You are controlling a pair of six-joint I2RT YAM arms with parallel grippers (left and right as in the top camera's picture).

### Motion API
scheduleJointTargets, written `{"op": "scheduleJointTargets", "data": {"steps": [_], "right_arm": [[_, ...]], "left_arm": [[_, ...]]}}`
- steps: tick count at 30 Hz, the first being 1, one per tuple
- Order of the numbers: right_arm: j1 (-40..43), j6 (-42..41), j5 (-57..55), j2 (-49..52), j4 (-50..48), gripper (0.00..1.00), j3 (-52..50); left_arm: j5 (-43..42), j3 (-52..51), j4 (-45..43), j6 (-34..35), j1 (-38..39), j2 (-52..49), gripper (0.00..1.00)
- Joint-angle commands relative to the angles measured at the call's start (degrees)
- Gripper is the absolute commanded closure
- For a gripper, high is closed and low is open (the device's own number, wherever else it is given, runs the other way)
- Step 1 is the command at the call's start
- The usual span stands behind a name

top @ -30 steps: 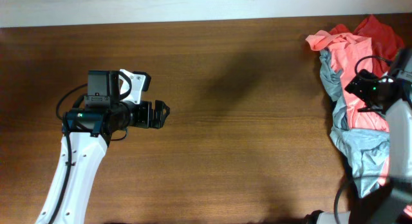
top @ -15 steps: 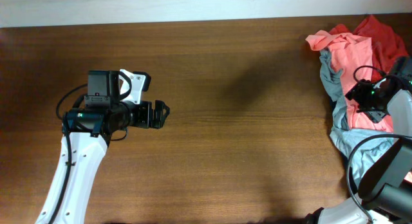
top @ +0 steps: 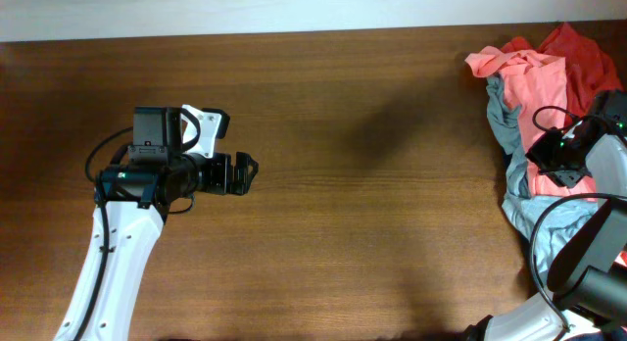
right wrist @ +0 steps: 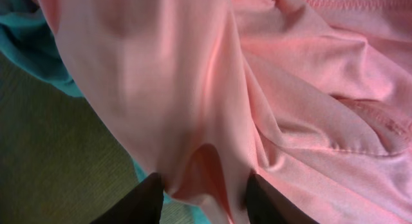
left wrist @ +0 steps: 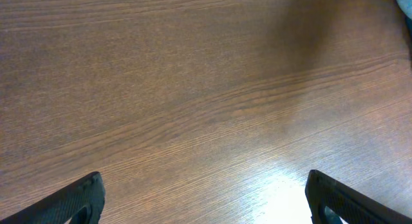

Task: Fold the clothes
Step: 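Close the right gripper on the pink shirt in the pile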

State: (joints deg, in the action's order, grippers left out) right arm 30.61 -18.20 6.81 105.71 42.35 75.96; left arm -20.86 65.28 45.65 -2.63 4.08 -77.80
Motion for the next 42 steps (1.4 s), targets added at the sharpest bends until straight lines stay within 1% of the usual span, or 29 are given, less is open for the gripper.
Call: {"op": "scheduleJointTargets", "data": {"steps": [1, 5, 6, 7, 9, 11, 13, 14, 16, 18, 19, 20, 21, 23, 27, 30, 34, 36, 39, 40, 41, 42], "right_arm": [[0.3, -0.3, -0.5, 0.6, 0.2, 0.61, 0.4], [0.3, -0.3, -2.7, 0.8, 0.2, 0.62, 0.0], [0.3, -0.3, -2.8, 0.9, 0.3, 0.55, -0.1], [0.3, -0.3, -3.0, 1.1, 0.3, 0.41, -0.1], [0.3, -0.3, -3.0, 1.2, 0.3, 0.32, 0.0], [0.3, -0.3, -3.0, 1.5, 0.2, 0.29, -0.1], [0.3, -0.3, -3.0, 2.1, 0.3, 0.29, -0.1], [0.3, -0.3, -3.0, 2.8, 0.4, 0.31, -0.1], [0.3, -0.3, -3.0, 4.4, 0.7, 0.43, -0.1], [0.3, -0.4, -2.7, 5.0, 0.9, 0.65, -0.1], [0.3, -0.4, -2.5, 5.0, 0.9, 0.71, 0.0], [0.3, -0.4, -2.1, 4.8, 0.9, 0.75, 0.0], [0.3, -0.4, -1.8, 4.6, 0.9, 0.75, 0.1], [0.3, -0.4, -1.2, 4.3, 1.0, 0.81, 0.5], [0.3, -0.4, -1.2, 4.1, 4.6, 0.81, 4.0], [0.3, -0.3, -1.2, 4.1, 9.9, 0.81, 8.8], [0.3, -0.3, -1.2, 4.1, 20.5, 0.82, 19.1], [0.3, -0.3, -1.0, 4.1, 26.6, 0.96, 25.9], [0.2, 0.2, -0.8, 4.1, 31.5, 0.96, 32.0], [0.2, 2.1, 0.1, 3.9, 33.5, 0.96, 35.3], [0.2, 2.7, 0.4, 3.8, 34.2, 0.96, 36.6], [0.2, 3.2, 1.0, 3.2, 36.4, 0.96, 40.5]], "left_arm": [[-0.8, 0.8, -0.2, -1.1, 0.3, -0.2, 0.01], [-0.8, 0.8, -0.2, -1.1, 0.3, -0.2, 0.01], [-0.8, 0.8, -0.2, -1.1, 0.3, -0.2, 0.01], [-0.8, 0.8, -0.2, -1.1, 0.3, -0.2, 0.01], [-0.8, 0.8, -0.2, -1.1, 0.3, -0.2, 0.01], [-0.8, 0.8, -0.2, -1.1, 0.3, -0.2, 0.01], [-0.8, 0.8, -0.2, -1.1, 0.3, -0.2, 0.01], [-0.8, 0.8, -0.2, -1.1, 0.3, -0.2, 0.01], [-0.8, 0.8, -0.2, -1.1, 0.3, -0.2, 0.01], [-0.8, 0.8, -0.2, -1.1, 0.3, -0.2, 0.01], [-0.8, 0.8, -0.2, -1.1, 0.3, -0.2, 0.01], [-0.8, 0.8, -0.2, -1.1, 0.3, -0.2, 0.01], [-0.8, 0.8, -0.2, -1.1, 0.3, -0.2, 0.01], [-0.8, 0.8, -0.2, -1.1, 0.3, -0.2, 0.01], [-0.8, 0.8, -0.1, -1.1, 0.3, -0.2, 0.01], [-0.8, 0.8, -0.1, -1.1, 0.3, -0.2, 0.01], [-0.8, 0.8, -0.2, -1.1, 0.3, -0.2, 0.01], [-0.8, 0.8, -0.1, -1.1, 0.3, -0.2, 0.01], [-0.8, 0.8, -0.3, -1.1, 0.3, -0.2, 0.01], [-0.8, 0.8, -0.7, -1.1, 0.3, -0.2, 0.01], [-0.8, 0.8, -0.9, -1.1, 0.3, -0.2, 0.01], [-0.8, 0.8, -1.3, -1.1, 0.3, -0.2, 0.01]]}}
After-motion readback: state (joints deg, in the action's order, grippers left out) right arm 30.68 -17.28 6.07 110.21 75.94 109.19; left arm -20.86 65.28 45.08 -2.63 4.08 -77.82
